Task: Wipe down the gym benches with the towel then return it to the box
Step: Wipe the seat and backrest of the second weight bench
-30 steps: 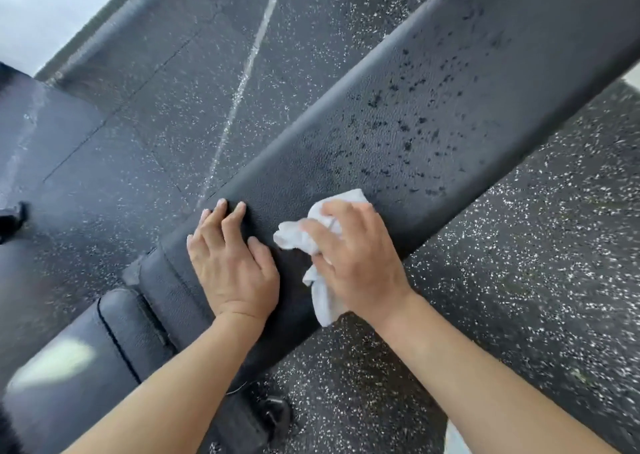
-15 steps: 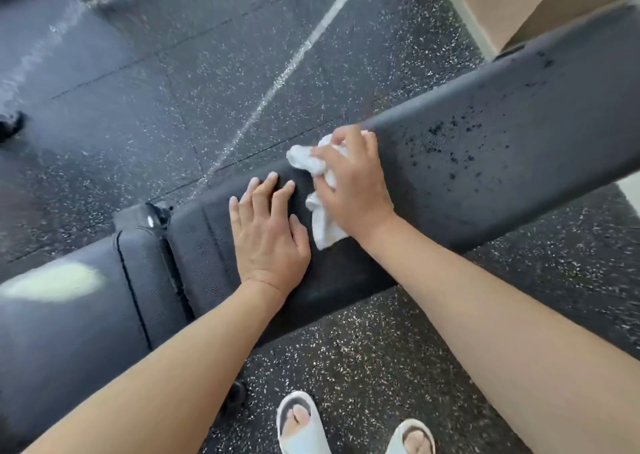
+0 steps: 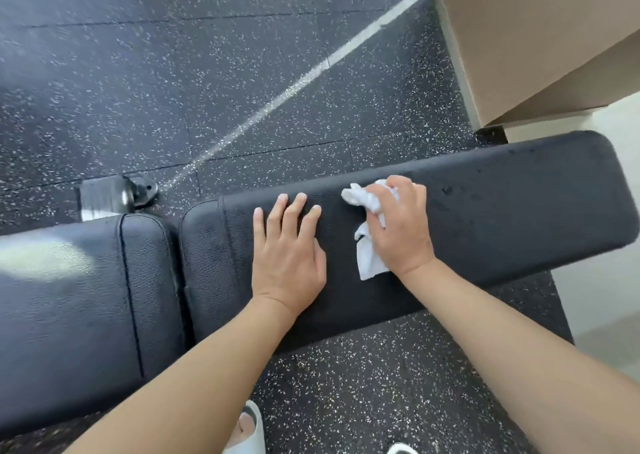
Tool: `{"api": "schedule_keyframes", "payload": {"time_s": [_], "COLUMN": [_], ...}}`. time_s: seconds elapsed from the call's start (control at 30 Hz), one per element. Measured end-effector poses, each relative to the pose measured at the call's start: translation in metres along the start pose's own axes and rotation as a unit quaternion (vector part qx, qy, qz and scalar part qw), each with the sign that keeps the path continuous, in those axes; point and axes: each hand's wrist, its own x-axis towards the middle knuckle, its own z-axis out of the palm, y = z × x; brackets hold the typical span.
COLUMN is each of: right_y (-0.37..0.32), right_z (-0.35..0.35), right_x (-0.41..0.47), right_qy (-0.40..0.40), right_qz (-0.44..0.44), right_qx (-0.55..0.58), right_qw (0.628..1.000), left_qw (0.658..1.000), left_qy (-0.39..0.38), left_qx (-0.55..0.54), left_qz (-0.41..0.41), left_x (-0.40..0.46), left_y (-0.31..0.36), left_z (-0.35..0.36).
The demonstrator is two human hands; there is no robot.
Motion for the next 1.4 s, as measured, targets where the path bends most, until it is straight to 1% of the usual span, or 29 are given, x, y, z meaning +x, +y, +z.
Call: {"api": "schedule_keyframes", "payload": {"time_s": [0.07,0.2,0.27,0.47,0.63,0.7,0.77,0.8,0.83,0.9,0.97,1.03,1.1,1.2,1.3,1.4], "right_y": [-0.017,-0.040,-0.042,-0.037,-0.032,-0.023,0.002,0.018,0.037,0.074,0.106,0.127,0.136,0.134,0.118,0.089], "right_z": [0.010,0.027,0.031,0.028,0.021,0.012,-0.003,-0.011,-0.019,-0.036,-0.053,-0.066,-0.071,-0.063,-0.046,-0.031], "right_x": [0.024,0.065,0.071,0.068,0.064,0.049,0.016,-0.004,-0.022,-0.051,-0.068,-0.078,-0.084,-0.086,-0.074,-0.036], "right_qy": [0.011,-0.007,-0.009,-0.029,-0.024,-0.021,-0.032,-0.042,-0.052,-0.069,-0.079,-0.074,-0.059,-0.028,-0.002,0.001], "right_qz": [-0.009,-0.090,-0.105,-0.111,-0.125,-0.133,-0.145,-0.154,-0.163,-0.172,-0.165,-0.154,-0.150,-0.142,-0.111,-0.083], "right_qx": [-0.006,-0.012,-0.008,0.025,0.032,0.043,0.056,0.064,0.070,0.074,0.073,0.076,0.082,0.091,0.101,0.111], "right_qw": [1.000,0.996,0.994,0.993,0.991,0.990,0.987,0.985,0.983,0.980,0.980,0.982,0.983,0.985,0.989,0.990], "left_qw": [1.000,1.000,1.000,1.000,0.998,0.997,0.996,0.996,0.996,0.986,0.959,0.934,0.921,0.917,0.916,0.912], "left_qy": [-0.003,-0.008,-0.003,0.017,0.002,-0.004,0.000,0.011,0.022,0.044,0.072,0.101,0.120,0.128,0.135,0.137], "left_qx": [-0.004,-0.002,-0.003,0.022,0.052,0.070,0.086,0.081,0.068,0.021,-0.025,-0.033,-0.006,0.032,0.048,0.064], "left_qz": [-0.001,0.000,0.000,-0.010,-0.017,-0.021,-0.016,-0.026,-0.052,-0.159,-0.272,-0.341,-0.370,-0.376,-0.375,-0.380], "left_x": [0.000,0.000,0.000,-0.002,-0.004,-0.004,-0.003,-0.003,-0.001,0.005,0.015,0.020,0.020,0.020,0.021,0.022], "left_y": [0.000,0.000,0.000,0.003,0.013,0.020,0.024,0.028,0.035,0.060,0.095,0.129,0.143,0.138,0.133,0.135], "left_z": [0.000,-0.002,-0.002,0.001,-0.005,-0.008,-0.010,-0.010,-0.009,-0.004,0.007,0.021,0.034,0.049,0.054,0.055]}}
